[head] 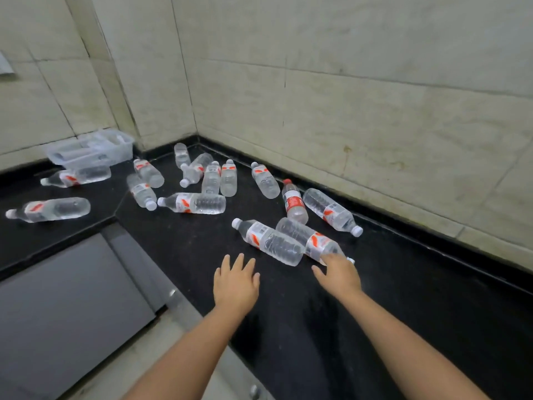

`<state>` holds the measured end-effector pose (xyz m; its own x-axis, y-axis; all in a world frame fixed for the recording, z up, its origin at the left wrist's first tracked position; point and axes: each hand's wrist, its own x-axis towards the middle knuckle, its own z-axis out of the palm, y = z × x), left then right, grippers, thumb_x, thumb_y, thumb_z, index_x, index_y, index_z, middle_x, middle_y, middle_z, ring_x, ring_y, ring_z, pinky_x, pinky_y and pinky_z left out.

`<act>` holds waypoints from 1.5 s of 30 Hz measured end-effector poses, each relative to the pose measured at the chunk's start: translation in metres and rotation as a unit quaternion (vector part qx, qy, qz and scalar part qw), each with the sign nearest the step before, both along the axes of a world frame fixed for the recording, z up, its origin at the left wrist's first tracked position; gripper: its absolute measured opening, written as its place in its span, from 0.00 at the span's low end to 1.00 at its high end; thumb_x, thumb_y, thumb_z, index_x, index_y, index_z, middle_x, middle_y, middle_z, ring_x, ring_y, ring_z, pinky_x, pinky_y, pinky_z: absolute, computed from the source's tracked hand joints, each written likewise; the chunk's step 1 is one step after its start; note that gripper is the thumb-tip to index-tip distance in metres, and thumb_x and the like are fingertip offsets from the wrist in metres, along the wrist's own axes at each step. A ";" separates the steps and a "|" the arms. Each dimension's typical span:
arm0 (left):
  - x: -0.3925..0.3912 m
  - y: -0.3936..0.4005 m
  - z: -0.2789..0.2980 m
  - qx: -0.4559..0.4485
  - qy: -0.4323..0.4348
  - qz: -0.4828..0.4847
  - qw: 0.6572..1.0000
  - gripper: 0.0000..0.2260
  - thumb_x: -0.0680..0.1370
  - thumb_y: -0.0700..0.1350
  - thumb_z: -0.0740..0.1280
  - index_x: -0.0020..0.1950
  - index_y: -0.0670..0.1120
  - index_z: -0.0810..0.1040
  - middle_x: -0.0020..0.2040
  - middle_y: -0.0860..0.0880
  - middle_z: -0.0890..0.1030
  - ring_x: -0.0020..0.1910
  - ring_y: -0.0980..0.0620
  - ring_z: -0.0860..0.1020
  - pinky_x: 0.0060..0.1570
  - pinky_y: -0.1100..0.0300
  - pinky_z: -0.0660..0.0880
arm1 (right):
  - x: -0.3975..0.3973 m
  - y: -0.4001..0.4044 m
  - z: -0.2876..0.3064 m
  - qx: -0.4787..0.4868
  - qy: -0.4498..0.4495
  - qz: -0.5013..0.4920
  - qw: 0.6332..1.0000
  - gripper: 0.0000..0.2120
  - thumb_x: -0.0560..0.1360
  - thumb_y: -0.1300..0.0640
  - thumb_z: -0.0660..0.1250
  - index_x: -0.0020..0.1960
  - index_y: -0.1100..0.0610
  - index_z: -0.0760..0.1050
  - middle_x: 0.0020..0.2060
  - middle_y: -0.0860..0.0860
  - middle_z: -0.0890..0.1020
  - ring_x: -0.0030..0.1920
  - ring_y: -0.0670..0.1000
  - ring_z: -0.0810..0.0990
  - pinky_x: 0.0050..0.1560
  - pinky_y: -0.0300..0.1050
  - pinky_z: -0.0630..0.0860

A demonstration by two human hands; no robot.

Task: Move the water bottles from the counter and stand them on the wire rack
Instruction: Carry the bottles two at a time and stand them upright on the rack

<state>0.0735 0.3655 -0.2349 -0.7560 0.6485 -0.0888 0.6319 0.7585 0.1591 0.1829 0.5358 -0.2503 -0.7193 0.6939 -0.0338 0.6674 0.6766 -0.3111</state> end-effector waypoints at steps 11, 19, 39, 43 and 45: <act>-0.101 0.106 -0.043 0.055 -0.043 -0.122 0.990 0.24 0.79 0.55 0.46 0.72 0.48 0.64 0.73 0.48 0.64 0.75 0.45 0.58 0.72 0.53 0.56 | -0.106 0.075 -0.035 -0.039 -0.081 -0.040 0.995 0.27 0.77 0.42 0.54 0.73 0.53 0.57 0.70 0.54 0.67 0.70 0.55 0.65 0.71 0.57 0.57; -0.118 0.141 -0.074 0.115 -0.057 -0.159 0.979 0.30 0.72 0.58 0.46 0.58 0.43 0.79 0.59 0.46 0.80 0.67 0.44 0.72 0.69 0.37 0.54 | -0.118 0.071 -0.053 0.002 -0.042 -0.129 0.991 0.24 0.78 0.43 0.52 0.69 0.55 0.64 0.65 0.53 0.73 0.65 0.55 0.69 0.66 0.54 0.60; -0.179 0.134 -0.068 0.124 -0.149 -0.340 0.920 0.23 0.65 0.57 0.55 0.38 0.45 0.84 0.42 0.48 0.85 0.51 0.50 0.81 0.68 0.45 0.57 | -0.117 0.063 -0.031 -0.064 -0.226 0.221 0.946 0.23 0.78 0.47 0.54 0.45 0.63 0.79 0.47 0.59 0.83 0.51 0.58 0.77 0.58 0.51 0.68; -0.164 0.132 -0.055 0.032 -0.105 -0.267 0.957 0.30 0.75 0.51 0.64 0.74 0.46 0.59 0.75 0.46 0.61 0.76 0.47 0.55 0.73 0.44 0.49 | -0.106 0.050 -0.031 -0.034 -0.185 0.079 0.979 0.21 0.75 0.45 0.59 0.54 0.61 0.77 0.59 0.57 0.77 0.66 0.56 0.67 0.72 0.58 0.48; -0.157 0.129 -0.052 -0.018 -0.112 -0.191 0.975 0.35 0.76 0.52 0.62 0.76 0.44 0.48 0.77 0.43 0.47 0.77 0.44 0.45 0.73 0.43 0.47 | -0.104 0.037 -0.032 -0.034 -0.173 -0.071 0.982 0.26 0.74 0.45 0.61 0.67 0.57 0.67 0.73 0.58 0.61 0.74 0.58 0.52 0.72 0.64 0.43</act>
<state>-0.0840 0.4947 -0.2869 -0.4190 0.8722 -0.2525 0.8218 0.4825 0.3031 0.0794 0.5724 -0.2821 -0.5528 0.7737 -0.3095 0.8270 0.5550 -0.0898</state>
